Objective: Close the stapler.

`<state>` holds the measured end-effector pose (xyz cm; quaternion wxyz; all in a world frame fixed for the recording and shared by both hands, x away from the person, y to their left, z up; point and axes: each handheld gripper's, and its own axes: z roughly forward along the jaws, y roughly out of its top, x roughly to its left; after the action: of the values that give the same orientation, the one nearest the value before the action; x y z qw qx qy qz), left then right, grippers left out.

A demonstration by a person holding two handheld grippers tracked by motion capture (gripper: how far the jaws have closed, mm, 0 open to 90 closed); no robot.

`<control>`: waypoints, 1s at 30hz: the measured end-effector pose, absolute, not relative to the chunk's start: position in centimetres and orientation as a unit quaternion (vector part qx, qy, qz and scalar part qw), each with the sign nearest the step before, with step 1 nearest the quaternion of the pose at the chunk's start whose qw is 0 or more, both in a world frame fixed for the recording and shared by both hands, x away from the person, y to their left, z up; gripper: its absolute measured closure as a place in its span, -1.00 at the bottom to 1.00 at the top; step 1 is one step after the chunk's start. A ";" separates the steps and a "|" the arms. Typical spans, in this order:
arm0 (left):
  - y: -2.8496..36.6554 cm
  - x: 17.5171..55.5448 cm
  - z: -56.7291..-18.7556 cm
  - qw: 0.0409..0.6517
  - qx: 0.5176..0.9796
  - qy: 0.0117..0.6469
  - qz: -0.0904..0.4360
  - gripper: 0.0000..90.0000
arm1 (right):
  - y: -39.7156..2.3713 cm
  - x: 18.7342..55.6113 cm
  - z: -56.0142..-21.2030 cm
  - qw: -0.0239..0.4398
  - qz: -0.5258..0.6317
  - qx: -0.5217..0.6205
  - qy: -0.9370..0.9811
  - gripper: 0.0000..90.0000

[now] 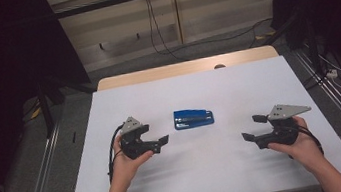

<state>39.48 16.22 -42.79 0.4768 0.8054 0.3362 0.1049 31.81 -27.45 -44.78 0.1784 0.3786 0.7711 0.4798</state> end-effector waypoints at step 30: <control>21.6 36.8 -43.0 0.469 0.801 0.349 0.128 -0.81 | -28.8 28.9 -45.0 0.181 0.477 0.385 0.769 -0.55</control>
<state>36.76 21.64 -43.05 0.4688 0.8012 0.3494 0.1275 28.93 -28.76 -45.05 0.1811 0.3850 0.7688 0.4774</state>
